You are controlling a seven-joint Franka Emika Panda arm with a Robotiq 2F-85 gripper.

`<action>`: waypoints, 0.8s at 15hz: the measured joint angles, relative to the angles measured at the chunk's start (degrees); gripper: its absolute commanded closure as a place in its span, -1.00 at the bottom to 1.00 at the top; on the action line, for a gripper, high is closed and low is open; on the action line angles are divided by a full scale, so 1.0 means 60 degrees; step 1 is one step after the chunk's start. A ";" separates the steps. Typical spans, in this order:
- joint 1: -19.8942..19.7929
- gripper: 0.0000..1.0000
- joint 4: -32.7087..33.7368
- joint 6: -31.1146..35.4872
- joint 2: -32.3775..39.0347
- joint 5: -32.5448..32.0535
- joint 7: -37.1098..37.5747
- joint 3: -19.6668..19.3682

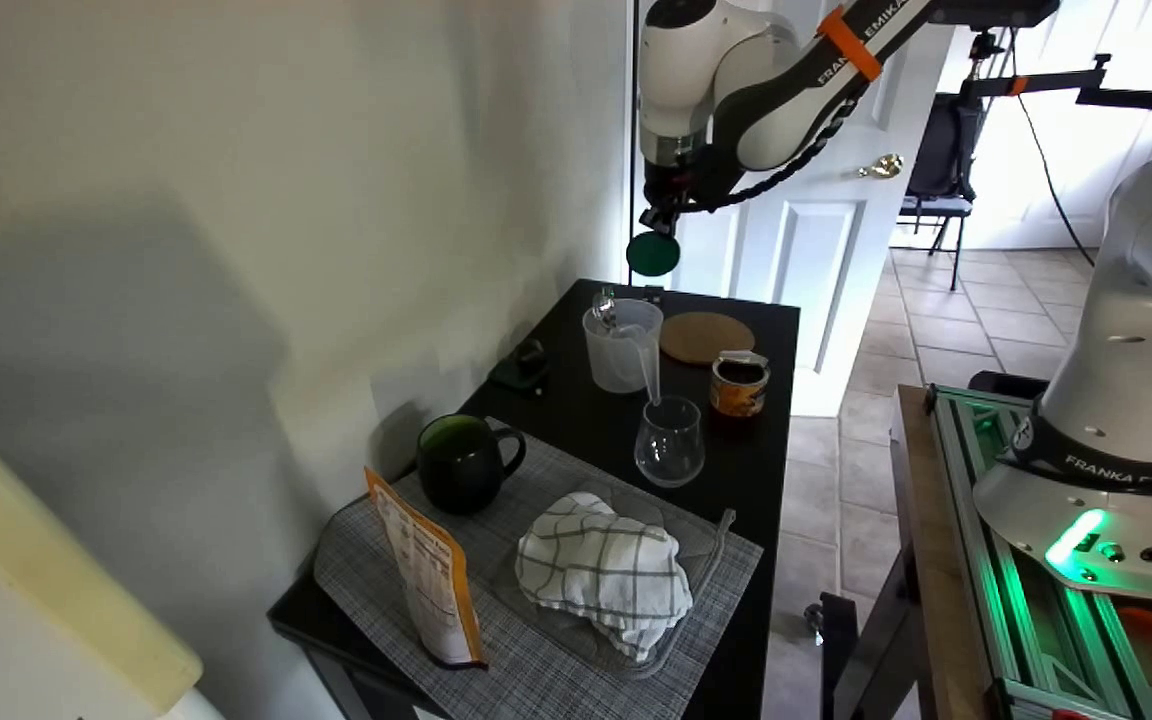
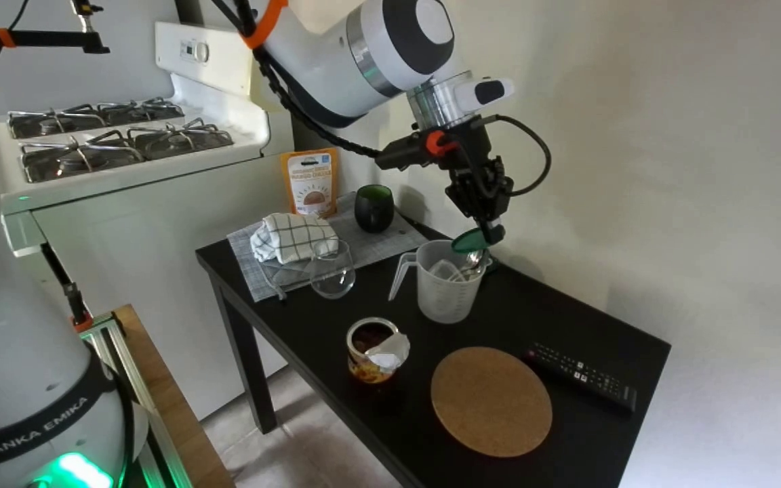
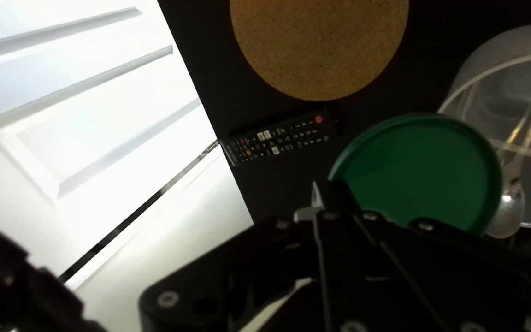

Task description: Place the green lid in the measuring cup

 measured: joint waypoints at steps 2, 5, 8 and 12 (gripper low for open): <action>-0.0012 0.99 -0.0023 -0.0382 -0.0039 -0.0001 0.0032 0.0456; -0.0043 0.99 -0.0023 -0.0507 0.0077 0.0030 0.0025 0.0816; -0.0099 0.99 0.0012 -0.0506 0.0318 0.0184 -0.0077 0.0906; -0.0153 0.99 0.0186 -0.0474 0.0815 0.0695 -0.0529 0.0908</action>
